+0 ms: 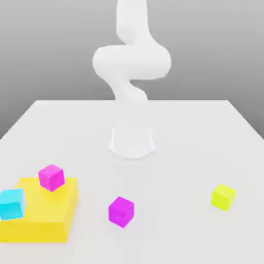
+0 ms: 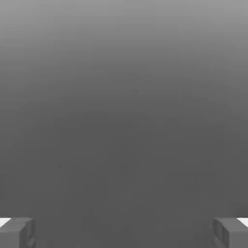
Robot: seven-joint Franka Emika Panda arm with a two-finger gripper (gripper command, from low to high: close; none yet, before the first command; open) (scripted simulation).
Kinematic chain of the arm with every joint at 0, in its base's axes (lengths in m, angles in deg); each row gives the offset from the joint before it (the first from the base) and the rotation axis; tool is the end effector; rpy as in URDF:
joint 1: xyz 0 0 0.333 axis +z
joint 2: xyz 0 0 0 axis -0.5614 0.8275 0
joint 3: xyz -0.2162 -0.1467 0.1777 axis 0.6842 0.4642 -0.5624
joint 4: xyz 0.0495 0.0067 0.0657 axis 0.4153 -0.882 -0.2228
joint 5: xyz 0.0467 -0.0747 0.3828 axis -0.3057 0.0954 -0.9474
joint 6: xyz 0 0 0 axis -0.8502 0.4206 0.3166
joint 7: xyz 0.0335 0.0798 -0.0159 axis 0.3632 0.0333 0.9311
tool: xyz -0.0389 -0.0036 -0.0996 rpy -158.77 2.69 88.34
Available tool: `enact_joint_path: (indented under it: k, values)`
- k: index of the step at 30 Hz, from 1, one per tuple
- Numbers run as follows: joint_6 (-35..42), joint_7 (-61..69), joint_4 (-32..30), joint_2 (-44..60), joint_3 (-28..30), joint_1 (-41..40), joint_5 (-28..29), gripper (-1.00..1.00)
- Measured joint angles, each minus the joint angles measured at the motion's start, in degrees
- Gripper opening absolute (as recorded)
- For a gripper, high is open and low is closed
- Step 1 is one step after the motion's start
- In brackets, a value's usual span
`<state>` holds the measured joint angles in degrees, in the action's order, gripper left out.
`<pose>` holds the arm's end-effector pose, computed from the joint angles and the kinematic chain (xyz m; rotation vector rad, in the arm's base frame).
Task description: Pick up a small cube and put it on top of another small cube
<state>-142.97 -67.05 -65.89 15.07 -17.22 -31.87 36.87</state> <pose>0.3806 0.0294 0.6620 -2.5330 0.9477 -0.9339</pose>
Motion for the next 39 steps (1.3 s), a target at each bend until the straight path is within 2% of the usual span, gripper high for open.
enact_joint_path:
  k: [12,20,23,27,28,35,39]
  values:
    - [-15.00,4.41,-12.29,25.16,-9.84,10.55,-0.88,0.00]
    - [-24.80,3.48,-20.34,42.06,-15.98,18.01,3.87,0.00]
    - [-28.88,0.64,-21.56,48.52,-14.66,20.67,8.52,0.00]
    - [-35.19,-4.31,-20.07,56.84,-7.92,26.08,15.15,0.00]
    - [-36.76,-5.27,-19.63,58.83,-6.11,27.62,16.38,-1.00]
    - [-37.19,-5.66,-19.53,59.32,-5.61,28.04,16.86,-1.00]
    - [-31.91,-1.21,-21.09,52.48,-10.72,24.26,11.06,-1.00]
